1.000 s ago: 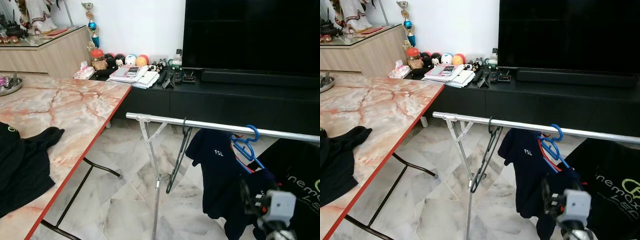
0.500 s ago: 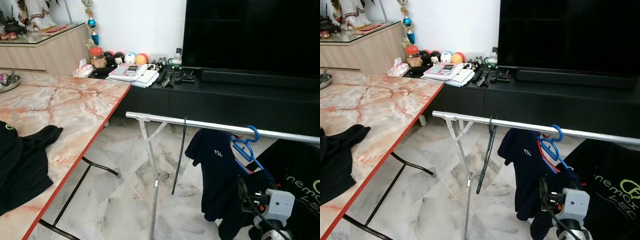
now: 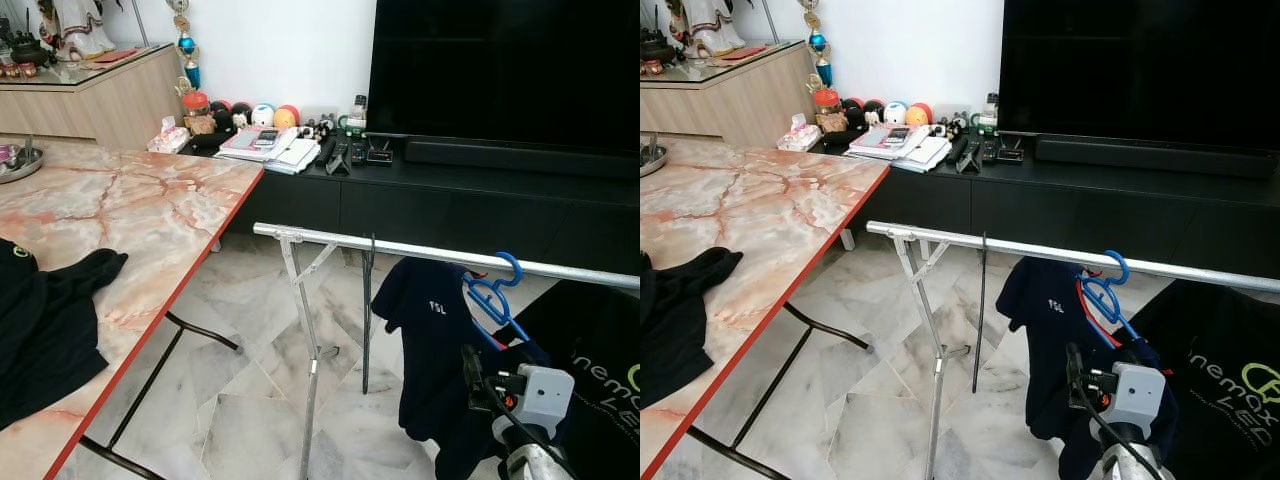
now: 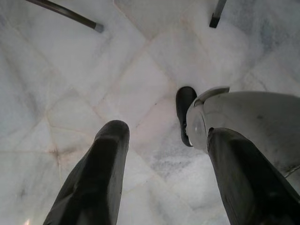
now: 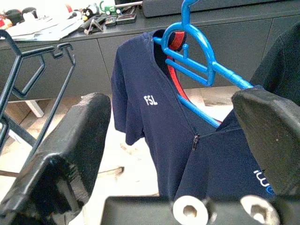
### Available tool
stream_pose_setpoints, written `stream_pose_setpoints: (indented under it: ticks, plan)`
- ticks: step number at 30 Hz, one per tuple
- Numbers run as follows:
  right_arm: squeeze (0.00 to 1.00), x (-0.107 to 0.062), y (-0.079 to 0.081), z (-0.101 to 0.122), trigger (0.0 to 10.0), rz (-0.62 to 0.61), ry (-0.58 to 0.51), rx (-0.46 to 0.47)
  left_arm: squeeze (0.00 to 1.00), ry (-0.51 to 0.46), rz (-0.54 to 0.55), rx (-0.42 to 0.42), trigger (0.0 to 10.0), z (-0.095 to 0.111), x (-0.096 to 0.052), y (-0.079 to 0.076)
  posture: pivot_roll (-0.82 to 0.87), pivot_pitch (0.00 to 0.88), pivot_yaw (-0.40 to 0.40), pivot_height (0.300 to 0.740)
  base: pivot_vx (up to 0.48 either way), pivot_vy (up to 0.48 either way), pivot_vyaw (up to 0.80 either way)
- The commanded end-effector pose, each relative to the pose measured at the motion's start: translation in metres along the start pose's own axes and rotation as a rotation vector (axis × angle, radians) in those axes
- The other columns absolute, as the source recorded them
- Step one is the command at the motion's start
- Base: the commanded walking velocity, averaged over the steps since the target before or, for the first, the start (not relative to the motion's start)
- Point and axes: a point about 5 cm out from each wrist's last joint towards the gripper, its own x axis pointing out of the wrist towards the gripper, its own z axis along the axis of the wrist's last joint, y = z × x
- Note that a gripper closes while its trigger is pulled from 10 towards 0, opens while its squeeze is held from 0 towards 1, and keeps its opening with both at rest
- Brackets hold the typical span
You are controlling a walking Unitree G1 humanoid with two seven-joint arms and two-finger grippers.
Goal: Hang hanger
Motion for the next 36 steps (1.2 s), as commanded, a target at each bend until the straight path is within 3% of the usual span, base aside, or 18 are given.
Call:
stream_pose_setpoints:
  ticks: [1,6,15,24,32,36]
  plan:
    - [0.0,0.001,-0.002,0.002,10.0,-0.01,0.0,0.007,0.0,0.009,0.011,-0.014,10.0,-0.003,-0.001,0.002,0.05,0.0,0.013,0.74,0.266,0.0,0.0]
    - [0.0,0.002,-0.009,0.0,10.0,-0.059,0.027,0.019,0.0,0.006,-0.001,-0.014,10.0,-0.002,0.0,0.0,0.06,0.0,0.008,0.74,0.266,0.0,0.0]
    - [0.0,0.004,-0.004,0.004,10.0,-0.035,0.002,0.002,0.0,0.005,0.002,-0.012,10.0,-0.002,0.0,-0.001,0.06,0.0,0.003,0.74,0.267,0.0,-0.28]
    - [0.0,0.005,-0.003,0.009,10.0,-0.05,-0.025,0.002,0.0,0.002,-0.002,-0.017,10.0,0.0,0.0,-0.001,0.06,0.0,0.003,0.74,0.0,0.0,0.0]
    - [0.0,-0.001,-0.015,0.013,10.0,-0.099,-0.033,-0.019,0.0,0.007,-0.008,-0.008,10.0,-0.001,0.0,-0.002,0.05,0.0,0.002,0.74,0.0,0.0,0.0]
    - [0.0,-0.004,-0.029,0.012,10.0,-0.099,0.013,-0.096,0.0,0.008,-0.006,-0.002,10.0,-0.001,0.0,-0.002,0.05,0.0,0.002,0.74,0.0,0.0,0.0]
